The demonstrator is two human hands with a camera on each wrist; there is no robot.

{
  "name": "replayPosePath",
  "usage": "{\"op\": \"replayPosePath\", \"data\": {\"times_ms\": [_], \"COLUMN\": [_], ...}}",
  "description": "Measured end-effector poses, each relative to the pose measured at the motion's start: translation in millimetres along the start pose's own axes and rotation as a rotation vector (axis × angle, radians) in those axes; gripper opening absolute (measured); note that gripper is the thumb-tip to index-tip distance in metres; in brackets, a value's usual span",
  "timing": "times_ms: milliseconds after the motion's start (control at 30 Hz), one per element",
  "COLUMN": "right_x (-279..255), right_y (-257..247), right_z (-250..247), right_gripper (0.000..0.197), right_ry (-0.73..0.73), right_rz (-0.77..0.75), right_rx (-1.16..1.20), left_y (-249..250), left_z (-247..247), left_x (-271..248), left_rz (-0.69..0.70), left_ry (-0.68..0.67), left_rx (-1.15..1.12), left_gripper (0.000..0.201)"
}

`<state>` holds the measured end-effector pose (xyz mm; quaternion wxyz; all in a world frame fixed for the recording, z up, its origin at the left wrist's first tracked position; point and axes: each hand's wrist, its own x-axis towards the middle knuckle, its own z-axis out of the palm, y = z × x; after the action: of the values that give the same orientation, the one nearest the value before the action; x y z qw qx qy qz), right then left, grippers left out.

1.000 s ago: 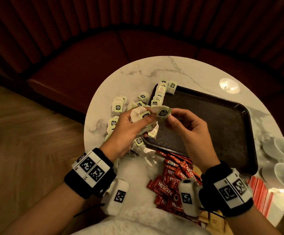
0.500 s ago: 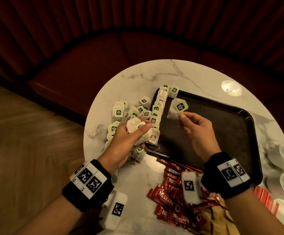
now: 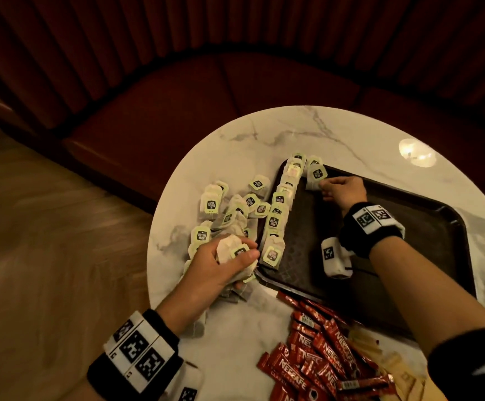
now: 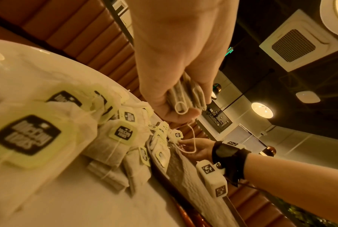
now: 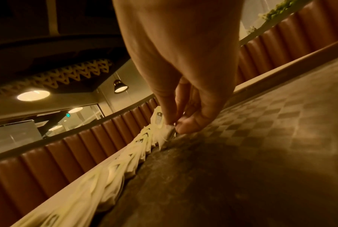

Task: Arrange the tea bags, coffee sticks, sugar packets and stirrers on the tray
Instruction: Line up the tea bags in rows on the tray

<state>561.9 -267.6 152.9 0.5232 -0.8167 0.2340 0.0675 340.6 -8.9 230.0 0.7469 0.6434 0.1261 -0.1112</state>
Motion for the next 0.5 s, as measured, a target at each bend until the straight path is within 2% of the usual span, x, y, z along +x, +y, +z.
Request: {"op": "replayPosePath", "data": {"times_ms": [67,233,400,500], "right_x": [6.9,14.2,13.1,-2.2], "right_y": [0.5,0.0,2.9,-5.9], "right_z": [3.9,3.9,-1.0,-5.5], "right_gripper": [0.006,0.008,0.015,0.022], "right_ry": [0.011,-0.047,-0.115,-0.161], "right_rz": [0.017,0.03,0.028,0.031], "right_rx": [0.014,0.056,0.04,0.061], "left_y": [-1.3,-4.6,-0.6,2.9], "left_z": [-2.6,-7.6,-4.3,-4.4], "left_x": [0.5,2.8,0.7,-0.7], "left_rz": [-0.004,0.006,-0.004,-0.006], "left_ry": [0.007,0.0,-0.002,0.002], "left_rx": [0.002,0.023,-0.017,-0.03], "left_gripper": [0.029,0.029,0.029,0.021]}}
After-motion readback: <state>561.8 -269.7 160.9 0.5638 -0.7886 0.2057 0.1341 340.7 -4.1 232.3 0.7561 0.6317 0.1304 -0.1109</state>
